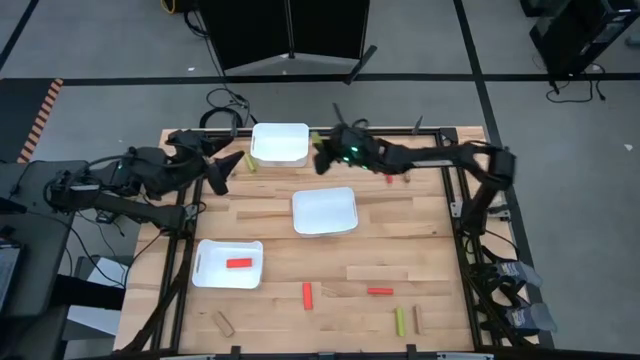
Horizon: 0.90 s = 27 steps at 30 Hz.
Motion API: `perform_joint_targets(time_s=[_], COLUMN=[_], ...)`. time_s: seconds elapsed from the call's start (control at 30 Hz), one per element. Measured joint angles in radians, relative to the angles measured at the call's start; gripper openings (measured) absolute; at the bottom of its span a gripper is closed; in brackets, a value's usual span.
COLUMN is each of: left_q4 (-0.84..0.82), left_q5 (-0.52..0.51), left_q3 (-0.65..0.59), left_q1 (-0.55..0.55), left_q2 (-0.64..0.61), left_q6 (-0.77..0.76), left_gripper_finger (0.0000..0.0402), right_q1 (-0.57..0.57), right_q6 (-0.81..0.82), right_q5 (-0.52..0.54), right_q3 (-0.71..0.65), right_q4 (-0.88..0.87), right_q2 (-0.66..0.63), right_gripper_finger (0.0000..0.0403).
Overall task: Sort blocks
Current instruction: Put the green block into the top white bin, then put the brown block into the middle white bin
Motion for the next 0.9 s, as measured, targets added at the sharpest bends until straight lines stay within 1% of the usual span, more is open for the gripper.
perform_joint_targets(time_s=[0.13, 0.27, 0.4, 0.47, 0.53, 0.63, 0.7, 0.8, 0.9], left_q4=[0.025, 0.022, 0.011, 0.004, -0.004, -0.013, -0.041, -0.133, -0.269], left_q5=[0.011, 0.011, 0.013, 0.014, 0.015, 0.014, 0.005, -0.052, -0.110], left_q3=[0.000, 0.000, 0.000, 0.000, 0.000, 0.000, 0.000, 0.000, 0.000], left_q1=[0.000, 0.000, 0.000, 0.000, 0.000, 0.000, 0.000, 0.001, 0.012], left_q2=[-0.001, -0.001, -0.001, 0.002, 0.004, 0.004, 0.005, 0.020, 0.044], left_q6=[0.000, -0.002, -0.022, -0.022, -0.022, -0.031, -0.061, -0.131, -0.258], left_gripper_finger=[0.0284, 0.0284, 0.0284, 0.0284, 0.0284, 0.0284, 0.0284, 0.0284, 0.0284], right_q1=[-0.032, -0.051, -0.062, -0.064, -0.065, -0.064, -0.064, -0.063, -0.056], right_q6=[-0.042, -0.061, -0.058, -0.047, -0.055, -0.089, -0.114, -0.154, -0.196], right_q5=[-0.054, -0.061, -0.069, -0.067, -0.065, -0.056, -0.026, 0.024, 0.058], right_q3=[0.171, 0.321, 0.450, 0.501, 0.535, 0.547, 0.547, 0.518, 0.409], right_q4=[-0.004, -0.013, -0.087, -0.129, -0.140, -0.140, -0.143, -0.127, -0.020], right_q2=[0.164, 0.289, 0.386, 0.424, 0.446, 0.454, 0.446, 0.396, 0.289], right_gripper_finger=[0.0073, 0.0073, 0.0078, 0.0113, 0.0164, 0.0236, 0.0268, 0.0289, 0.0288])
